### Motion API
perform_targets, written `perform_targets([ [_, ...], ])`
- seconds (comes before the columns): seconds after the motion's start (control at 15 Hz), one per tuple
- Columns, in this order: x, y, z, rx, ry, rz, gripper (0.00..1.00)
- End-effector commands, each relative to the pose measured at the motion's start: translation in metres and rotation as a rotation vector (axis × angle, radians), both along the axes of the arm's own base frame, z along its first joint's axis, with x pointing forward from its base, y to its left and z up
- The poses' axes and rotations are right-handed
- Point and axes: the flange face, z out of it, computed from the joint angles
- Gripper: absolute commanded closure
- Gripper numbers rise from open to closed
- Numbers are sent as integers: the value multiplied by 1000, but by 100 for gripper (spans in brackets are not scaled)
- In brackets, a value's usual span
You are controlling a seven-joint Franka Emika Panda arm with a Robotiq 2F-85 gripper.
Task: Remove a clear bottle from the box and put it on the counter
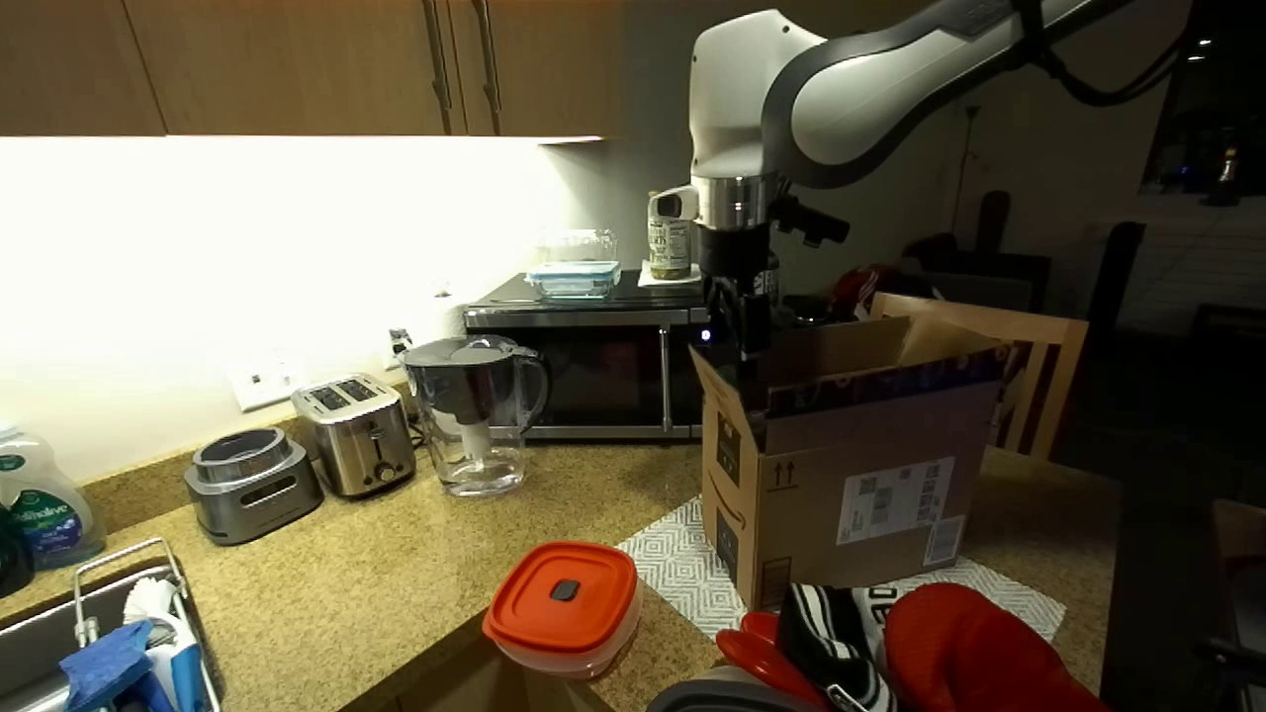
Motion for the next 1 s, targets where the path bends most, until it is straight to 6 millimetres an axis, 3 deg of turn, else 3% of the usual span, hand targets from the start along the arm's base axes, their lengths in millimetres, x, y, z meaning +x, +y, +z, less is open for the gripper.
perform_targets([
  [0.0,-6,6,-2,12,-20,18,0],
  [0.93,-2,12,-12,25,-16,33,0],
])
